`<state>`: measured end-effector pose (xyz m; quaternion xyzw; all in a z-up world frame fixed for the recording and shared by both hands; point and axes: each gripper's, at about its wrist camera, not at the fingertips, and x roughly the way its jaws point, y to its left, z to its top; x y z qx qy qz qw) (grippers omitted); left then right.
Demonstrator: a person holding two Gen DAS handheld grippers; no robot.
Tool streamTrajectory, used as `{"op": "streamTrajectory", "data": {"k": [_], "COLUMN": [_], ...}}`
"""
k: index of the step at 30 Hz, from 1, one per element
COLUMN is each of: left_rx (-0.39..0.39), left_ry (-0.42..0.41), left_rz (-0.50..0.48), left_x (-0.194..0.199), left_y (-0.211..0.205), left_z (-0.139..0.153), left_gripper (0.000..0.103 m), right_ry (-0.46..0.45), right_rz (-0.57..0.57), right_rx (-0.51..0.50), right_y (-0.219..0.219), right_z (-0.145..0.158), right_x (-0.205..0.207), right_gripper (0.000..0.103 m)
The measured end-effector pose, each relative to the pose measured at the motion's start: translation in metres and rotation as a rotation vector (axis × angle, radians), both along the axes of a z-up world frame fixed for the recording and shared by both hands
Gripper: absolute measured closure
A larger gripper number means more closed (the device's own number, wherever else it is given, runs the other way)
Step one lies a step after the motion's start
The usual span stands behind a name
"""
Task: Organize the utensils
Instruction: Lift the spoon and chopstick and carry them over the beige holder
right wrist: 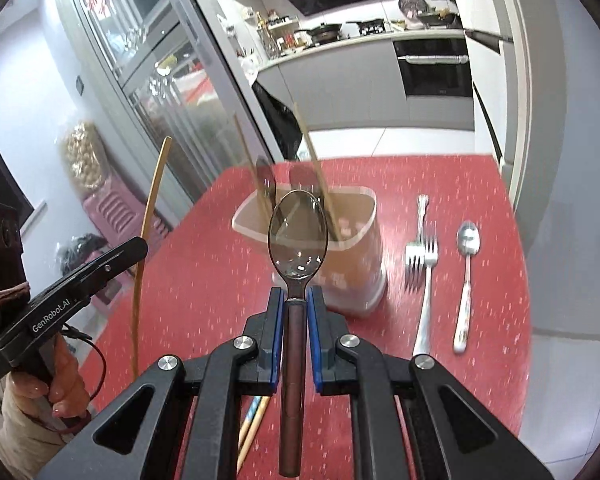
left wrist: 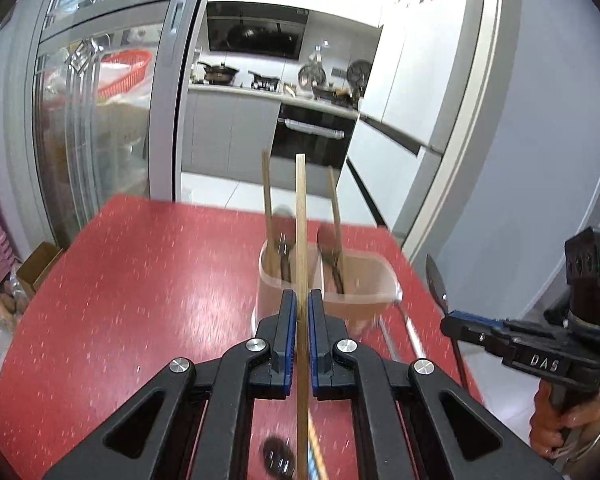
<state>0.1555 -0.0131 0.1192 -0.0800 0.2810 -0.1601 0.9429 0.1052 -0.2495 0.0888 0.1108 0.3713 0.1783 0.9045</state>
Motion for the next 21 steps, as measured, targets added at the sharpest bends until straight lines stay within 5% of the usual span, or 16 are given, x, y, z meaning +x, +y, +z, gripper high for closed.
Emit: {"op": "streamTrajectory", "data": {"k": [12, 21], "left_rx": [-0.026, -0.038], "left_ry": [-0.118, -0.169], "left_rz": [0.067, 0.132], "left_x": [0.066, 0.108], "left_y": [-0.013, -0.027], "left_z": [0.029, 0.021], "left_gripper": [0.072, 0.072], "right_ry": [-0.102, -0.195], "right_rz": [-0.041, -0.09], "right_rx": [0.023, 0.011], "right_y": [0.002, 0.007], "right_z": [0.033, 0.032], "right_x": [0.068, 0.114], "right_gripper": [0.09, 0.09]}}
